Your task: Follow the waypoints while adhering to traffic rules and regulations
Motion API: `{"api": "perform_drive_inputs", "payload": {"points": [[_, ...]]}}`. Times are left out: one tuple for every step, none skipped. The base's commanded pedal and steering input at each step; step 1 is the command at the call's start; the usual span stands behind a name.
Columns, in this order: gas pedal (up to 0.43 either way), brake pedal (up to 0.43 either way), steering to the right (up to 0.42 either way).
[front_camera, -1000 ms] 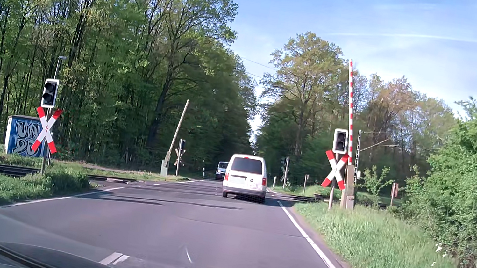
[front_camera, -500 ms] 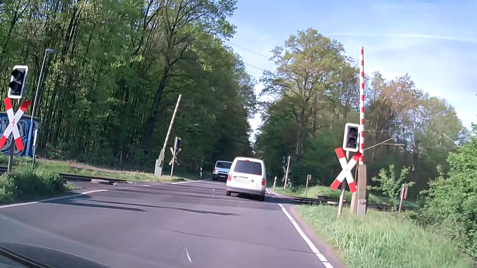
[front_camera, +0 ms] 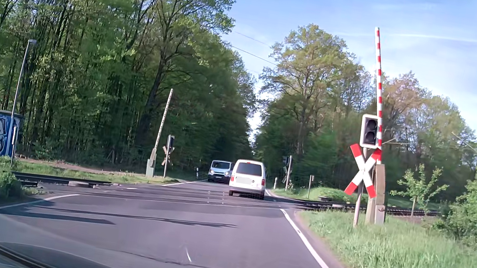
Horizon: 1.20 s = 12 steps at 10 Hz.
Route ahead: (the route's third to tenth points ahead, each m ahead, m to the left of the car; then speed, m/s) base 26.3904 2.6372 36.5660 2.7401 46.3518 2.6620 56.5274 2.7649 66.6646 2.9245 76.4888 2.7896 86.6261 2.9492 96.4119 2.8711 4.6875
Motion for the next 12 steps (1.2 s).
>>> {"api": "perform_drive_inputs", "payload": {"points": [[0.339,0.000,0.001],[0.339,0.000,0.001],[0.339,0.000,0.001],[0.339,0.000,0.001],[0.331,0.000,-0.004],[0.331,0.000,-0.011],[0.331,0.000,-0.011],[0.319,0.000,-0.011],[0.319,0.000,-0.011],[0.319,0.000,-0.011],[0.319,0.000,-0.011],[0.311,0.000,-0.010]]}}
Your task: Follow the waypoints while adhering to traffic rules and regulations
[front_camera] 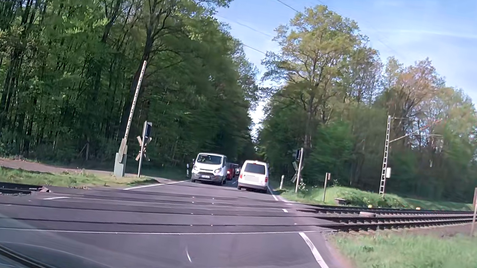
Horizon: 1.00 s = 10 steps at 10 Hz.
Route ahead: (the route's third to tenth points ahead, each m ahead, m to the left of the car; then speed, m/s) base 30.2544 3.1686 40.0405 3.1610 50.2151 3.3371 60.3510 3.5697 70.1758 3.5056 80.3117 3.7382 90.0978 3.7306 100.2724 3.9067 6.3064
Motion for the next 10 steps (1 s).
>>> {"api": "perform_drive_inputs", "payload": {"points": [[0.299,0.000,-0.010],[0.299,0.000,-0.010],[0.299,0.000,-0.005],[0.287,0.000,-0.003],[0.287,0.000,-0.003],[0.287,0.000,-0.003],[0.287,0.000,-0.003],[0.287,0.000,-0.003],[0.287,0.000,-0.003],[0.268,0.000,-0.003]]}}
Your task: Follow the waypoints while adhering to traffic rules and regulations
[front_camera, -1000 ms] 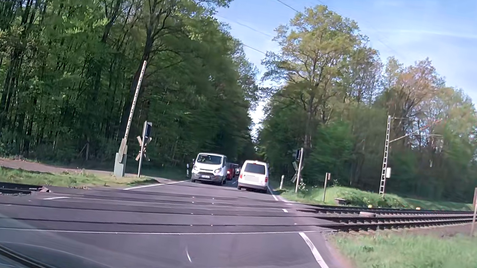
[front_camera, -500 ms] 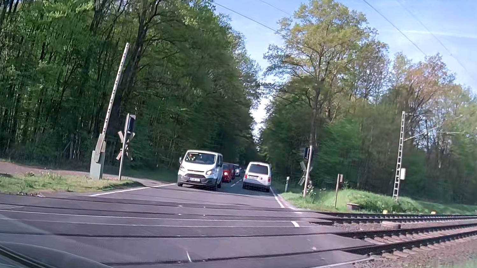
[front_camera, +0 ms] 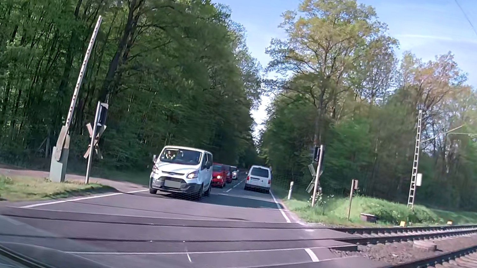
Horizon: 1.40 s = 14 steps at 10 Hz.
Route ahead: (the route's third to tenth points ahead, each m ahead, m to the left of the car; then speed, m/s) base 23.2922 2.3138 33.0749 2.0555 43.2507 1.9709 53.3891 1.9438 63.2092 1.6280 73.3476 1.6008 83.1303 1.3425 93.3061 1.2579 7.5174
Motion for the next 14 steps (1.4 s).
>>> {"api": "perform_drive_inputs", "payload": {"points": [[0.268,0.000,-0.003],[0.268,0.000,-0.003],[0.268,0.000,-0.003],[0.268,0.000,-0.004],[0.268,0.000,-0.004],[0.268,0.000,-0.004],[0.268,0.000,-0.004],[0.268,0.000,-0.004],[0.268,0.000,-0.004],[0.268,0.000,-0.004],[0.268,0.000,-0.004],[0.268,0.000,-0.004],[0.268,0.000,-0.003],[0.268,0.000,-0.002]]}}
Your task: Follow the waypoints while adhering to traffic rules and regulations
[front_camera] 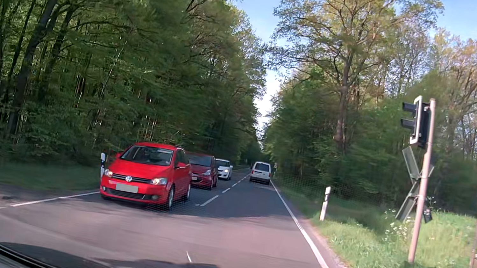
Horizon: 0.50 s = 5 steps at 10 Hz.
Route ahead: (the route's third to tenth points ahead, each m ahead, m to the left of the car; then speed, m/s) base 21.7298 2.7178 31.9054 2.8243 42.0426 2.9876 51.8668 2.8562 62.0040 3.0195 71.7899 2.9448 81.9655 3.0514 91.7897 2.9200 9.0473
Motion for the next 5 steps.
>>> {"api": "perform_drive_inputs", "payload": {"points": [[0.268,0.000,-0.002],[0.268,0.000,-0.002],[0.268,0.000,-0.001],[0.280,0.000,0.001],[0.280,0.000,0.002]]}}
